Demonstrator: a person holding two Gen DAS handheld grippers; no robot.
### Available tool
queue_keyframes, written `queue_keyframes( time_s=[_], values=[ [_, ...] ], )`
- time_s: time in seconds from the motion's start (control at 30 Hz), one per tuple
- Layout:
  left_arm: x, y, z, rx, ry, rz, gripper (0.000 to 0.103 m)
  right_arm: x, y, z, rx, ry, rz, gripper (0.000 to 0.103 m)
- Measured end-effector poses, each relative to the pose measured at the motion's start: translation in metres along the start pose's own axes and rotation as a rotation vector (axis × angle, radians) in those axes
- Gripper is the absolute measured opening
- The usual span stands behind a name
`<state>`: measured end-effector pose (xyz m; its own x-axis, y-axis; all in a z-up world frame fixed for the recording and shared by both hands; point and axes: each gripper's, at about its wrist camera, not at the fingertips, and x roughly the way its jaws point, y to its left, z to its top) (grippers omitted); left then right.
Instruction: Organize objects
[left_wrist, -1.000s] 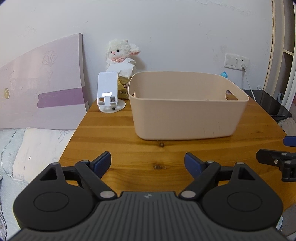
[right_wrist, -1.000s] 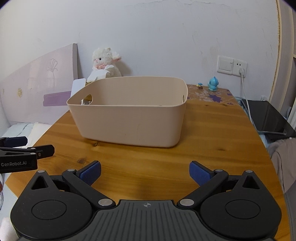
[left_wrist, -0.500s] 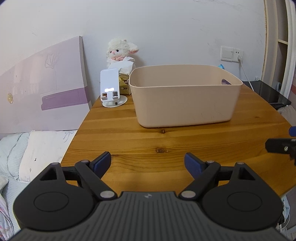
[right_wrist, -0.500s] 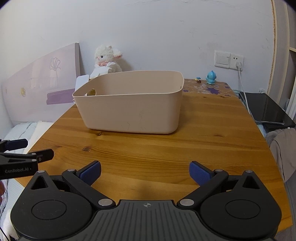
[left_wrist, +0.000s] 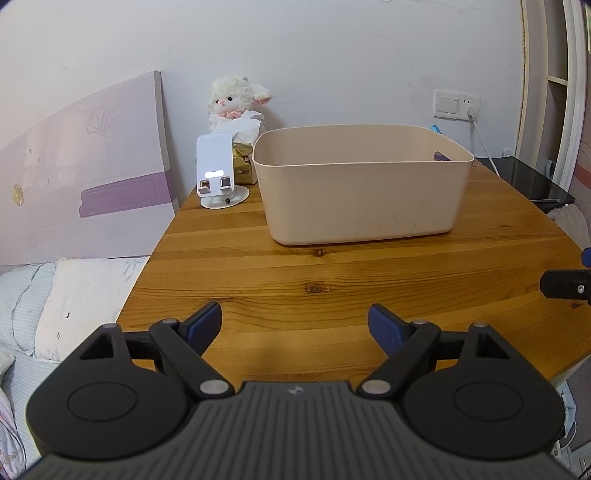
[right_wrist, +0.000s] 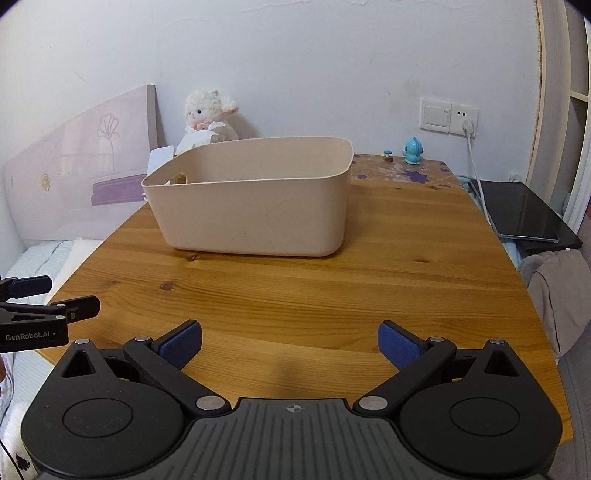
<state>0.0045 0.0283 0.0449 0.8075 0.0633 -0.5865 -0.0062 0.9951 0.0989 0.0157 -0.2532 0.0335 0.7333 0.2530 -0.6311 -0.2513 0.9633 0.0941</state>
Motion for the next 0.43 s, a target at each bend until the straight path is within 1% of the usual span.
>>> queue_keyframes(
  time_s=[0.17,0.43],
  values=[
    [-0.0024,-0.0012,-0.0028,0.015,-0.003,-0.002,0.087,-0.0017,0.0037,-0.0003,-0.025,-0.005,-0.008,0.103],
    [-0.0029,-0.0004,-0.0018,0.011,-0.006,-0.009,0.087,-0.0001,0.0027,0.0009,-0.032,-0.001,0.001,0.103]
  ],
)
